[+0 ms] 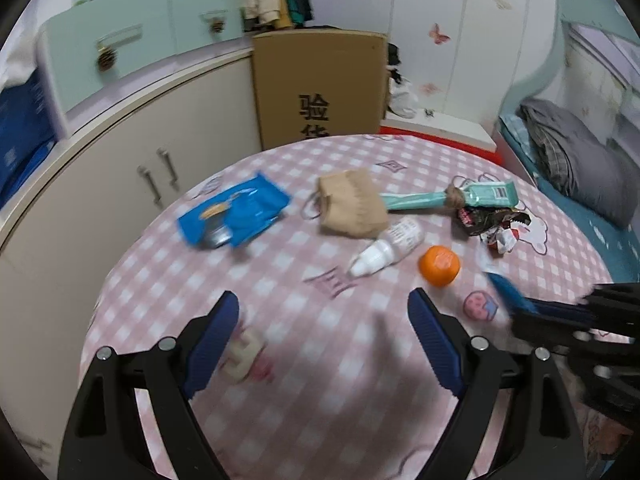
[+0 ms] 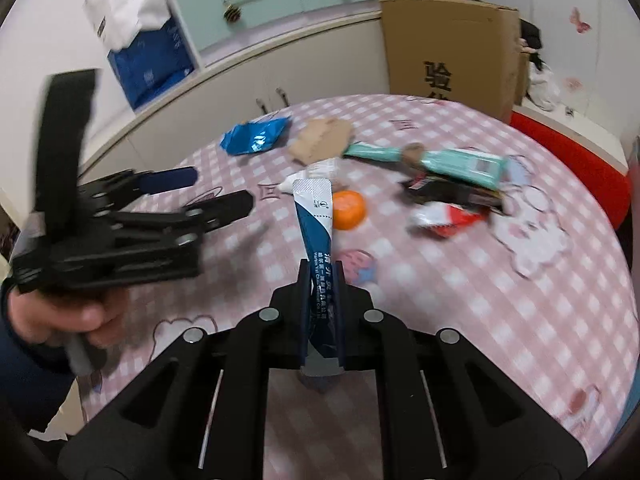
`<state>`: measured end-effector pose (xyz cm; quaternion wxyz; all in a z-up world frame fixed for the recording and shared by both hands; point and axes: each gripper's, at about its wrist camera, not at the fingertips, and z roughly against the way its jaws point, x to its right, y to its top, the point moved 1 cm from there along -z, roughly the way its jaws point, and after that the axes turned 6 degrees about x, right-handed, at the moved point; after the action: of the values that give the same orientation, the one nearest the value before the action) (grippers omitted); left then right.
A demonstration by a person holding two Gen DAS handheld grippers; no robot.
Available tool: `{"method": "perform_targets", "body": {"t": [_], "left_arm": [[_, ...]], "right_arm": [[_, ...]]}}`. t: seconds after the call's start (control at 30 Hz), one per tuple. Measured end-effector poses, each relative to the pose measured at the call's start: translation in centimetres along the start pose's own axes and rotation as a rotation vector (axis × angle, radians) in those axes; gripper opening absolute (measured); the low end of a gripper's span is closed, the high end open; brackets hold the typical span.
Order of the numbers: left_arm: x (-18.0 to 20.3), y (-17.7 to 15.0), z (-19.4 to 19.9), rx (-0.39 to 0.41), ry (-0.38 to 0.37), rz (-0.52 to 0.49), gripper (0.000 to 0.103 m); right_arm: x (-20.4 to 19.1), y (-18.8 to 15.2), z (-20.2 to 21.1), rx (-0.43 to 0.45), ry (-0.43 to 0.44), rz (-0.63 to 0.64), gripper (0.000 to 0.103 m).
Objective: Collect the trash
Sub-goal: 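Grasp the white bottle with the left tool while the right tool grasps the blue tube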
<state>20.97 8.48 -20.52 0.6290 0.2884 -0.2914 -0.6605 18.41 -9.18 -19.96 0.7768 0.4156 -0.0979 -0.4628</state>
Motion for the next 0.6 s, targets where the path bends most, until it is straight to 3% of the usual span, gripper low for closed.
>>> {"method": "perform_targets", "body": {"t": [0.2,0.23,0.27,0.33,0.37,0.4,0.6], "left_arm": [[1.9,1.7,-4.2,-0.041,-0.012,-0.083,0.083],[2.1,1.9,-4.8,-0.053,-0.02,-0.092,0.077],[2.4,1.9,-5.3,-0.071,-0.042,-0.095,0.058],[2.6,2.1,-5.5,-0.073,-0.077,-0.086,0.046],[2.7,2.2,-5.4,-0.077,-0.089,-0.092,0.028],[2.9,2.2,-5.3,-0.085,-0.105,-0.086,0.023],[3.0,1.7,-2.6,-0.054,-0.136,-0.024,0.023]], "right_arm": [[2.9,-0.3,3.0,0.057,-0.009,-0.1,0.01],[3.1,-0.4,3.1,0.062,-0.012,-0.106,0.01],[3.4,-0.4,3.5,0.069,-0.014,-0.116,0.01],[4.1,-0.6,4.2,0.086,-0.017,-0.141,0.01],[4.4,-0.8,4.5,0.092,-0.019,-0.15,0.01],[4.6,-0.8,4.8,0.099,-0.024,-0.159,0.01],[5.8,-1.1,7.3,0.151,-0.037,-0.196,0.01]]}}
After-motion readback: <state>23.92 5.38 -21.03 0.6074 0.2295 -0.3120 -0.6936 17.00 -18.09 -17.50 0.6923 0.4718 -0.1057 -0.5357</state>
